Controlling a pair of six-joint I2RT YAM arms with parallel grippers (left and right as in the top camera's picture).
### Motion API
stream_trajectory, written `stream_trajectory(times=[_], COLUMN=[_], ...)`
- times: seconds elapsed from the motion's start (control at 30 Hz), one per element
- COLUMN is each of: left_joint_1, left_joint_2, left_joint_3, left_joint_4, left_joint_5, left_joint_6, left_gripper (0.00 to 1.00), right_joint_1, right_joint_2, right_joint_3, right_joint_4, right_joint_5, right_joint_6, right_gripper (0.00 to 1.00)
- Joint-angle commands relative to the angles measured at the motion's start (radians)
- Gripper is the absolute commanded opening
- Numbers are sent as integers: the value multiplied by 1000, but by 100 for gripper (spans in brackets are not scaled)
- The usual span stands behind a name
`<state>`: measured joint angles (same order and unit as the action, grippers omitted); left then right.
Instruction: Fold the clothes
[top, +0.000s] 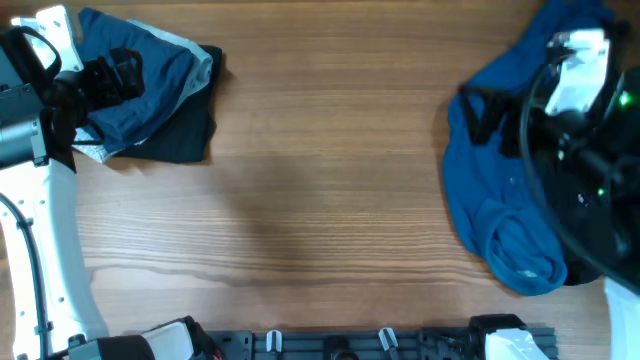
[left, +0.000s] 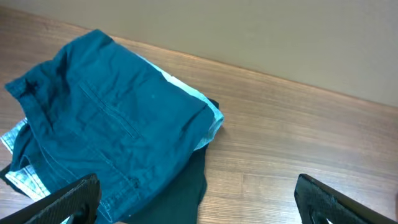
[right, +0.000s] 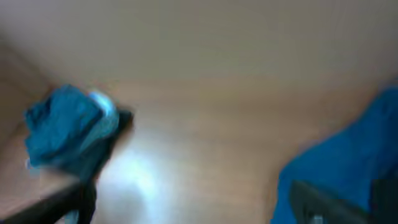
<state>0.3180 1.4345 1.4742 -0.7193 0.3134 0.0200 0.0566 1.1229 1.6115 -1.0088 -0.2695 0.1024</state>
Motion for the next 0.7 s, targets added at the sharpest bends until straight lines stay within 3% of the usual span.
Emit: stream_trajectory(times=[0.0,0.17,0.27,0.5,0.67], left_joint_1=[-2,-2,-2,-2,-1], left_joint_2=[2,2,2,2,2], left_joint_3=[-6,-6,-6,-6,-6], left_joint_4=[0,0,-1,1,-8], left_joint_5=[11,11,11,11,11], left_joint_6=[-6,-6,-6,-6,-6], left_gripper=[100,100,100,100,100], right_joint_1=[12,11,11,11,11], right_joint_2=[-210,-610,-800,-1030,-1069], right_joint_3=[-355,-990,-1245,-1566,-1586], right_joint_4=[415,802,904,971,978], right_joint_5=[-12,19,25,46,104], right_joint_6=[-174,-208,-188,-171,-171], right_gripper=[100,100,100,100,100])
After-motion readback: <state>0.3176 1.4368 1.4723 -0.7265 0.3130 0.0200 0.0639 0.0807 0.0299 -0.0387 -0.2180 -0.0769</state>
